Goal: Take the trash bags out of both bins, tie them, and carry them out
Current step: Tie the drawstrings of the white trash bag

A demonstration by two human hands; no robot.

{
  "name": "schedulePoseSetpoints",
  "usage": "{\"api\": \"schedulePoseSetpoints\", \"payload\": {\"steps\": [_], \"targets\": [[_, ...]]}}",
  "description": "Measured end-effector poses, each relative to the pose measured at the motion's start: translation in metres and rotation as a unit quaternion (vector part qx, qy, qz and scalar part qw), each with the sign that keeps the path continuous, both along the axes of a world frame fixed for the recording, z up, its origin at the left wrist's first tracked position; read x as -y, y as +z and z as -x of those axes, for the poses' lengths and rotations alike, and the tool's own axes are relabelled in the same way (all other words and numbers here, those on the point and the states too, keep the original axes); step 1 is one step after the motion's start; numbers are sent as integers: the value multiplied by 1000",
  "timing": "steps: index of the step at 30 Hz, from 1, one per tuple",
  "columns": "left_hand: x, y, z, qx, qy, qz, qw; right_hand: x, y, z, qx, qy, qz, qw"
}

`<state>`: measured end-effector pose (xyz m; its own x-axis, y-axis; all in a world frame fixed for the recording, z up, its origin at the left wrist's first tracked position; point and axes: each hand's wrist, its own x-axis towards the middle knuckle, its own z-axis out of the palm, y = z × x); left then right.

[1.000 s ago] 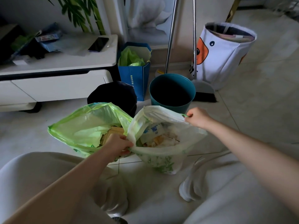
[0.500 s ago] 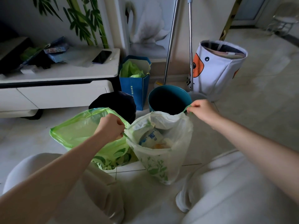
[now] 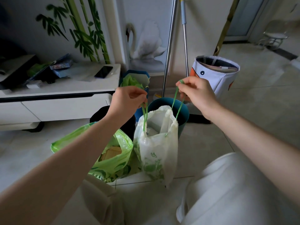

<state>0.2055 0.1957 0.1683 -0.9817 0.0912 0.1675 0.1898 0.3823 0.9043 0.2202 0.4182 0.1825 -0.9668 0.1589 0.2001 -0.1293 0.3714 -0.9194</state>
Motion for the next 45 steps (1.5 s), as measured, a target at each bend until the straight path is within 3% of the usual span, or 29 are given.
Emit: {"api": "schedulePoseSetpoints", "payload": {"steps": [3,6,11,16,26,32,35,41,45], "targets": [[0,-12,-4,49,-41,59,996,2,-16,-1,25,16,-69,997],[2,-18,-5,56,0,-28,998,1,-33,-3,18,17,-96,995],[3,-22,-5,54,-1,-63,997,11,-36,-5,7,14,-43,999],[-13,-21,-12,43,-34,-72,996,28,-41,-7,62,57,41,996],[-30,-28,-16,-67,-85,80,991,42,-65,-6,88,83,116,986],[-28,-35,-13,-140,-98,150,974,41,-68,5,71,70,68,993],[-27,-40,-16,-158,-83,122,976,39,-67,7,67,74,30,995],[-26,-72,-19,-100,67,14,993,35,-66,4,92,74,-24,993],[-30,-112,-9,39,-56,149,987,32,-58,6,97,109,26,989]]}}
